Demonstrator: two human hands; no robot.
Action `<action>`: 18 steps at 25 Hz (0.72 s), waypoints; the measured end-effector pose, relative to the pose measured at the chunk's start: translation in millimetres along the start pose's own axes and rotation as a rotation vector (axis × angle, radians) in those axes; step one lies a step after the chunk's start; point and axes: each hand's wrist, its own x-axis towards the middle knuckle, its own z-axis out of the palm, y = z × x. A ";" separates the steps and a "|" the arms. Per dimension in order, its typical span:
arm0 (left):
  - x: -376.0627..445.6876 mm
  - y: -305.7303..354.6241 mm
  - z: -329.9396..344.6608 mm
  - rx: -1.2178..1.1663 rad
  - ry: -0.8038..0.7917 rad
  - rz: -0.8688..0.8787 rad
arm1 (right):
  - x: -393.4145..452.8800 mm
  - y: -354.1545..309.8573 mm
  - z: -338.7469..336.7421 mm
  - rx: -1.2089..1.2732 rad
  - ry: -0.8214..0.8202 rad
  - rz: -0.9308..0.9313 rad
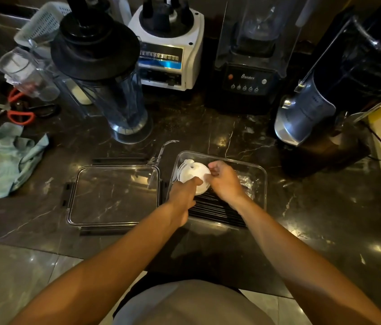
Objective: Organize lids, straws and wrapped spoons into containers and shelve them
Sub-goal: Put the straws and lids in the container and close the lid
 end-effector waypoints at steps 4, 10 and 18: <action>-0.2 2.4 -4.8 0.012 -0.005 -0.026 | -2.1 8.7 2.3 -0.042 0.030 -0.038; 0.6 5.5 -9.2 0.024 -0.003 -0.016 | -6.0 13.0 0.5 -0.038 0.058 -0.005; -3.3 9.3 -16.0 0.031 -0.029 -0.019 | -18.6 14.8 -25.4 -0.445 0.203 -0.039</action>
